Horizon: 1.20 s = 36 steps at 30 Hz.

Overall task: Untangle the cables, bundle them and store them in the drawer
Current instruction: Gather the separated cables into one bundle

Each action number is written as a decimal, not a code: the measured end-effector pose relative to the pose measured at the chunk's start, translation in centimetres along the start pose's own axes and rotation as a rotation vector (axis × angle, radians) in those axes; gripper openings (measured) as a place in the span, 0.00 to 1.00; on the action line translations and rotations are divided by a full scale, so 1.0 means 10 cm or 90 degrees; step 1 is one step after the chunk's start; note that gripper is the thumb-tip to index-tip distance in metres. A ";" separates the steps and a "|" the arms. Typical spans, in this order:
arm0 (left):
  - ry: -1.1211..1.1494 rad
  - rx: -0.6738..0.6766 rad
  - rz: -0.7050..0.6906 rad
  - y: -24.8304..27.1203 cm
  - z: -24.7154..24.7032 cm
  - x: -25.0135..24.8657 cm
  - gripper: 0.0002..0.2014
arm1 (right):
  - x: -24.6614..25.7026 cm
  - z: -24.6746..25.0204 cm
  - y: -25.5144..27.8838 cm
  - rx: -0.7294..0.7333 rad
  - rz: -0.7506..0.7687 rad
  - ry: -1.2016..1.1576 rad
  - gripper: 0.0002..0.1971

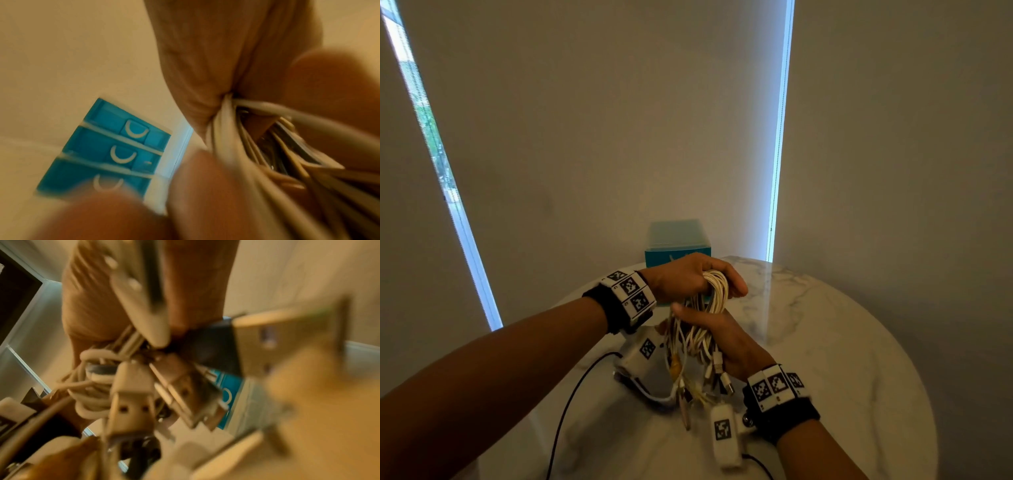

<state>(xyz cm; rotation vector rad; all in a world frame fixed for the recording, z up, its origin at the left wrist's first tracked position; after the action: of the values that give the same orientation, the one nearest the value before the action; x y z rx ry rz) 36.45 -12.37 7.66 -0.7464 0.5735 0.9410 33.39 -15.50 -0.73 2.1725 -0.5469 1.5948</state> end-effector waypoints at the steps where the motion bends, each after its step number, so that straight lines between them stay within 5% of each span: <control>1: -0.050 0.039 -0.001 -0.01 -0.03 -0.03 0.21 | -0.01 -0.02 -0.01 -0.001 -0.004 0.006 0.19; 9: -0.533 0.330 -0.033 -0.04 -0.07 -0.17 0.27 | -0.16 -0.19 -0.01 0.099 -0.070 0.003 0.15; 13: -0.722 0.385 -0.105 -0.05 -0.21 -0.29 0.20 | -0.20 -0.23 0.03 0.163 -0.087 0.018 0.25; 19: -0.899 0.494 -0.206 -0.01 -0.48 -0.31 0.14 | -0.26 -0.27 0.01 0.196 -0.093 0.007 0.12; 22: -0.939 0.526 -0.237 0.03 -0.52 -0.25 0.12 | -0.32 -0.27 -0.03 0.180 -0.102 0.009 0.17; 29: -0.926 0.482 -0.289 0.05 -0.50 -0.29 0.11 | -0.31 -0.15 -0.11 0.083 -0.080 0.104 0.15; 36: -0.372 -0.019 -0.043 0.09 0.21 -0.09 0.38 | -0.06 0.55 -0.13 -0.127 0.041 -0.146 0.10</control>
<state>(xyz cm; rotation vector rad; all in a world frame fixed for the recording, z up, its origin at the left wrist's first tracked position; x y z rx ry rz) 35.46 -10.88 9.36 -0.4777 0.0219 1.0475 38.28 -17.25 -2.92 2.2161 -0.8165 1.2673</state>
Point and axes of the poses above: each hand's wrist, its own y-axis away from the middle knuckle, its own z-axis out of the back of the hand, x = y × z, the point moved 10 cm from there along -y, towards the middle knuckle, and after that the axes turned 12 degrees about -z, right-handed, at the moved point
